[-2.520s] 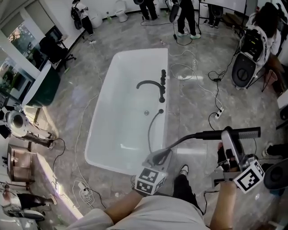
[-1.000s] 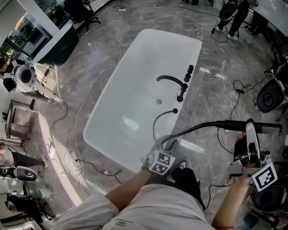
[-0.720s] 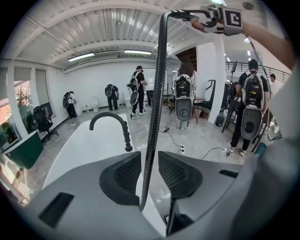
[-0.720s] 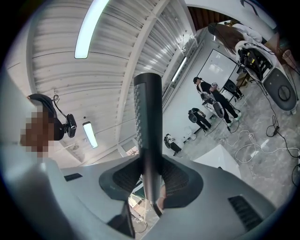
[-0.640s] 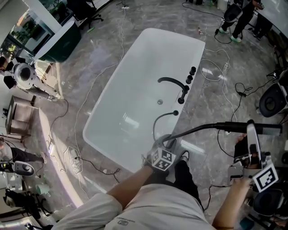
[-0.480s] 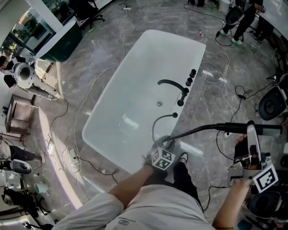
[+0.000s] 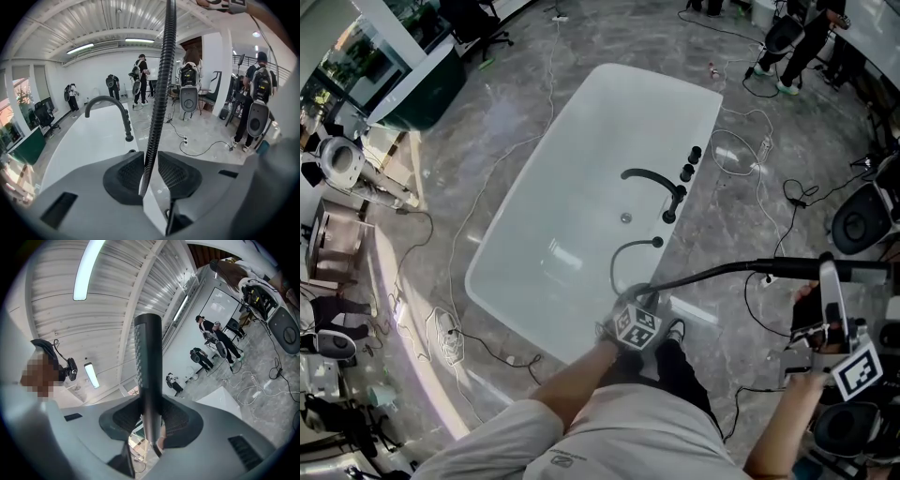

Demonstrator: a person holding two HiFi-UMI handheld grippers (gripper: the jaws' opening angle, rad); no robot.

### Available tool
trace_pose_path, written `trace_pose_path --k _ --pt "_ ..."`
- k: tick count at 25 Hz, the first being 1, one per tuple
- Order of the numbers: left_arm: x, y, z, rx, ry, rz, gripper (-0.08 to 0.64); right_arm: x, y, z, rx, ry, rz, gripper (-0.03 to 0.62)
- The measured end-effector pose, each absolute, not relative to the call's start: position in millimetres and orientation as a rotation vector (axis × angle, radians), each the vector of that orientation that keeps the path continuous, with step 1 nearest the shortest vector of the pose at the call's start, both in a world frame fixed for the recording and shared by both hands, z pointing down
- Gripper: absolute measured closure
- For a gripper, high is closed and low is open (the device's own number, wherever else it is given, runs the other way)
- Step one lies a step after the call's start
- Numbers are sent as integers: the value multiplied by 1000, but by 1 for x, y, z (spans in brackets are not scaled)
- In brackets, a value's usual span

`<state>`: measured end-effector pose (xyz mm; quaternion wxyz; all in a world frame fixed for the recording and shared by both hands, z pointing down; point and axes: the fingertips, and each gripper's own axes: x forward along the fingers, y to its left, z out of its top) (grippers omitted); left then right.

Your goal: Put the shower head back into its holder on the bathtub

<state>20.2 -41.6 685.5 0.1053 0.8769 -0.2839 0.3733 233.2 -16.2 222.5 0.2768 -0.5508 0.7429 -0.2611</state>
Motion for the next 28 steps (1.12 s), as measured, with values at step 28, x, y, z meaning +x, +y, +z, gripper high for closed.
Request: trace_pose_path --k 28 --pt "-50 -110 521 2600 -1247 627 500 331 -9 299 -2018 1866 -698 451"
